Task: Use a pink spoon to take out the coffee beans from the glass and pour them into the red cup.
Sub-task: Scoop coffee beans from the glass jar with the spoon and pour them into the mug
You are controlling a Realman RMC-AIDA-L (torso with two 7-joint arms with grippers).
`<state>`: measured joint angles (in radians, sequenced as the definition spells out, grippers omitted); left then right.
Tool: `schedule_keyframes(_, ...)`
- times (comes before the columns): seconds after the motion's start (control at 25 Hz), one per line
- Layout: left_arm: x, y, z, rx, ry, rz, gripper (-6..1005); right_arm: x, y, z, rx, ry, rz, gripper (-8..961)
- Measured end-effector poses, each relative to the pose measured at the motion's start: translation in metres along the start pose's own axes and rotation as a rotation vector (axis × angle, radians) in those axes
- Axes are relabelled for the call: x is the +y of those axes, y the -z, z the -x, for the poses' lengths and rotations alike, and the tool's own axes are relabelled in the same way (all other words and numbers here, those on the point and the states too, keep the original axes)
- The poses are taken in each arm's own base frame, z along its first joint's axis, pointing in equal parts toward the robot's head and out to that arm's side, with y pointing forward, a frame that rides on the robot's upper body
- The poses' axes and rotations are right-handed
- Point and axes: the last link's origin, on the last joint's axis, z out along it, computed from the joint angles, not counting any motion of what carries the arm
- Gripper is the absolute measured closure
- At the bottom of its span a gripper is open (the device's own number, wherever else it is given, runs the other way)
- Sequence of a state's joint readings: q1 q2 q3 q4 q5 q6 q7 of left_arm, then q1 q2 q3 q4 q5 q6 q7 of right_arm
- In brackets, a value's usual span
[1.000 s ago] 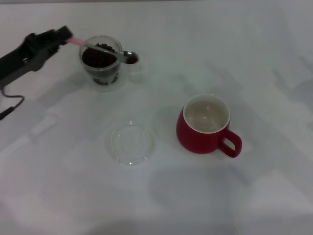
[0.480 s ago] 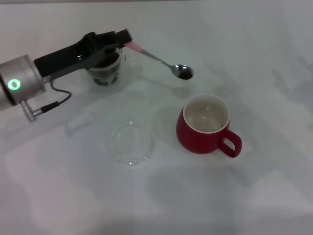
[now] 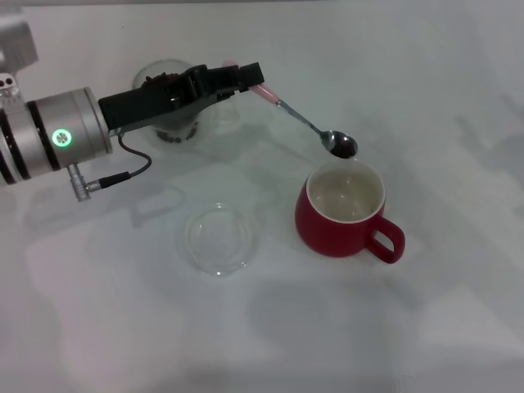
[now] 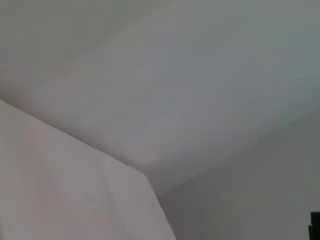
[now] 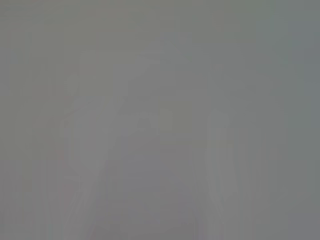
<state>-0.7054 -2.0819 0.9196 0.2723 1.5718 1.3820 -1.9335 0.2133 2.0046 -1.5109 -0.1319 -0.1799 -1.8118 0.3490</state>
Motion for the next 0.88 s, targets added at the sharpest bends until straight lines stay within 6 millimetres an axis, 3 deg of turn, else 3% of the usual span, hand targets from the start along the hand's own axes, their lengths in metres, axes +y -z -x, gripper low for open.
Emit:
schedule_keyframes(0.6, 0.012, -0.011, -0.009, -0.121, -0.193, -0.005, 870, -0.002, -0.004, -0.004, 0.019, 0.0, -0.006, 82)
schedule_keyframes(0.88, 0.025, -0.027, -0.015, -0.226, -0.374, -0.016, 870, -0.004, -0.005, -0.006, 0.034, 0.003, -0.015, 82)
